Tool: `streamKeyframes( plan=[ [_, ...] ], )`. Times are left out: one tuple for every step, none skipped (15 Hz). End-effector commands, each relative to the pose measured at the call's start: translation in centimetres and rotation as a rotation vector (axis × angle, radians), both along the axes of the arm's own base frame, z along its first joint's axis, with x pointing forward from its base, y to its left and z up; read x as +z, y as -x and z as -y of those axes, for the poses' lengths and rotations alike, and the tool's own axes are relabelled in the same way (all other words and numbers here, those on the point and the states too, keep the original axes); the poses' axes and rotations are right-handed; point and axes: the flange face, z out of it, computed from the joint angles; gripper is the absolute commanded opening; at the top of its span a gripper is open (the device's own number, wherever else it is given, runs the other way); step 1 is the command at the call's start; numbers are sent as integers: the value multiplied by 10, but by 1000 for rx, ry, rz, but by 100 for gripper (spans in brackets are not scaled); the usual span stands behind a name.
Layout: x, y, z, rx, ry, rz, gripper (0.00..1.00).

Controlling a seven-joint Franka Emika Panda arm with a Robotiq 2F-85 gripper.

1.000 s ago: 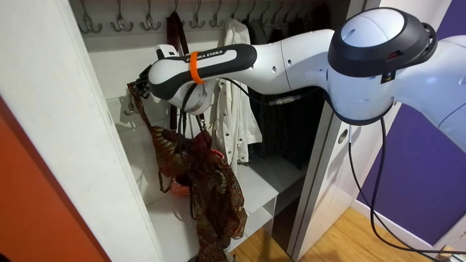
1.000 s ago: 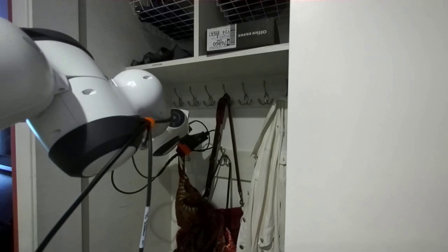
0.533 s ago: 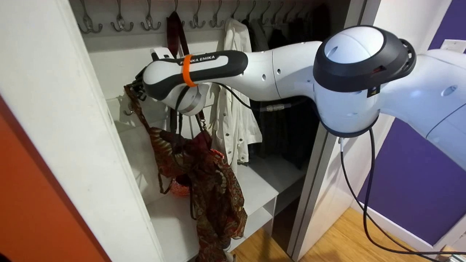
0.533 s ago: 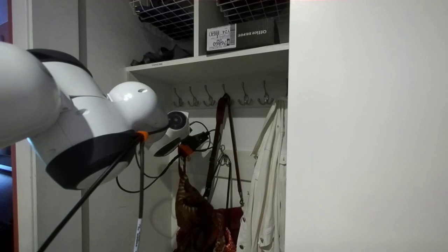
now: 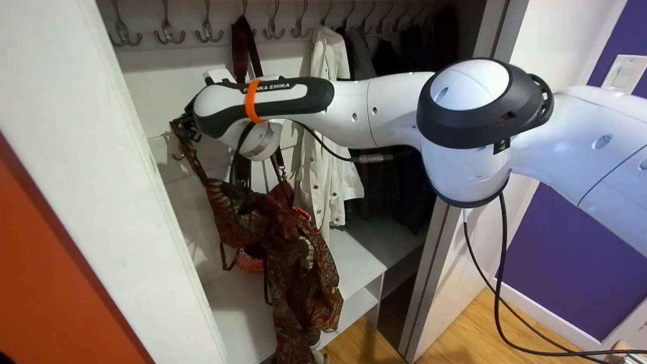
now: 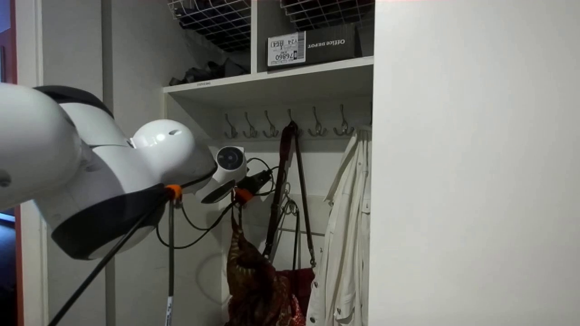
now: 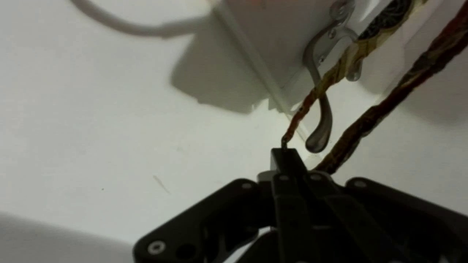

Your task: Pick up one brown strap from the bottom hangers and hang it on the far left bottom hanger in the closet

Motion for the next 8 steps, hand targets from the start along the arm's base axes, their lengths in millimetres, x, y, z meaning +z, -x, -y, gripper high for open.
streamKeyframes(
  plan=[
    [1, -10, 2, 7, 46, 27, 0],
    [1, -11, 2, 11, 51, 26, 0],
    [0, -11, 0, 19, 53, 24, 1],
    [0, -12, -1, 27, 57, 24, 0],
    [1, -12, -3, 39, 59, 24, 0],
    [2, -12, -5, 47, 62, 24, 0],
    [3, -12, -7, 56, 71, 26, 0],
    [4, -12, -9, 67, 78, 29, 0]
  ],
)
